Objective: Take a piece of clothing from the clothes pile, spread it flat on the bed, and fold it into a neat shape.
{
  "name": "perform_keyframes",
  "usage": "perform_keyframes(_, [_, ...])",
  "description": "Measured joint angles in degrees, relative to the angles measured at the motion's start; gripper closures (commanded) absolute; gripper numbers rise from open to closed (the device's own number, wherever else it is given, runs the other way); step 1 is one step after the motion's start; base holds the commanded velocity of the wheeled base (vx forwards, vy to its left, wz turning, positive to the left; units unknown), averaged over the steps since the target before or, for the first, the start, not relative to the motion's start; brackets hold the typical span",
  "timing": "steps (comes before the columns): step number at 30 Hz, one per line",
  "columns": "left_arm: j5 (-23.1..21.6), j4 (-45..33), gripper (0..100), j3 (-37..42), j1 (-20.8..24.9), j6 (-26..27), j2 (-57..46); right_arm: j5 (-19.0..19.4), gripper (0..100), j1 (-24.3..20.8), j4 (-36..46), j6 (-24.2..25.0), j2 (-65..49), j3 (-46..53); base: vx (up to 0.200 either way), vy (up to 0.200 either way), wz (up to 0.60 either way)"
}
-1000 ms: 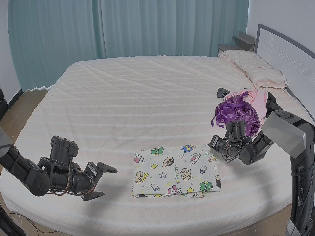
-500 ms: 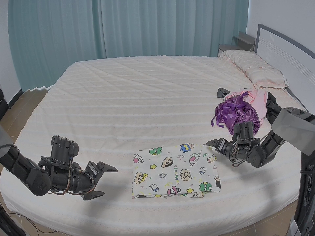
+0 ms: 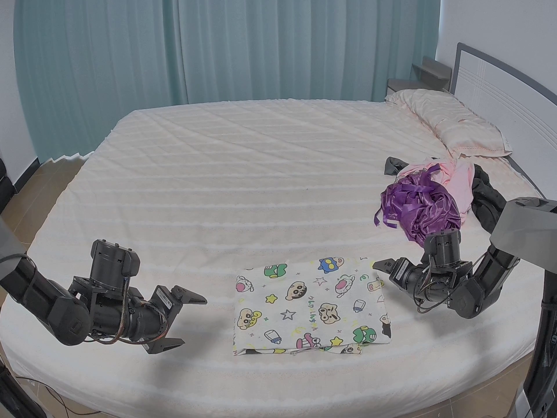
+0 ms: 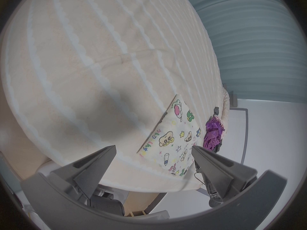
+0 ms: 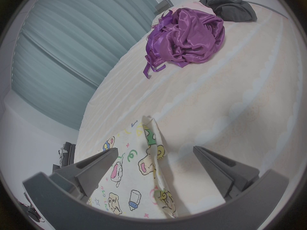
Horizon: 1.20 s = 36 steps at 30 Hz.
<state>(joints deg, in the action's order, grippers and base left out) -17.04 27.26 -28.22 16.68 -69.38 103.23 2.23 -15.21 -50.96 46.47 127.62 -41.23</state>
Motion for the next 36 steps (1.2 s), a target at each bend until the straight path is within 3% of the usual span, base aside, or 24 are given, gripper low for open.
perform_keyframes(10, [0.4,1.6,0,0.2,0.1,-0.4,0.3,-0.1,0,-0.2,-1.2,-0.5,-0.4,2.2,0.000,0.000,0.00])
perform_keyframes(19, [0.4,1.3,0,0.5,1.1,-0.6,0.8,0.5,0,-0.3,-1.3,-3.2,-0.6,3.7,0.000,-0.200,0.00])
perform_keyframes(25, [0.4,1.6,0,1.0,2.3,-0.3,0.8,0.8,0,-0.3,-1.3,-4.9,-0.7,4.5,0.000,0.000,0.00])
perform_keyframes(36, [2.4,2.5,0,-0.9,3.0,0.9,1.1,4.9,0,-3.9,-1.4,-5.5,-0.2,5.4,0.000,0.000,0.00])
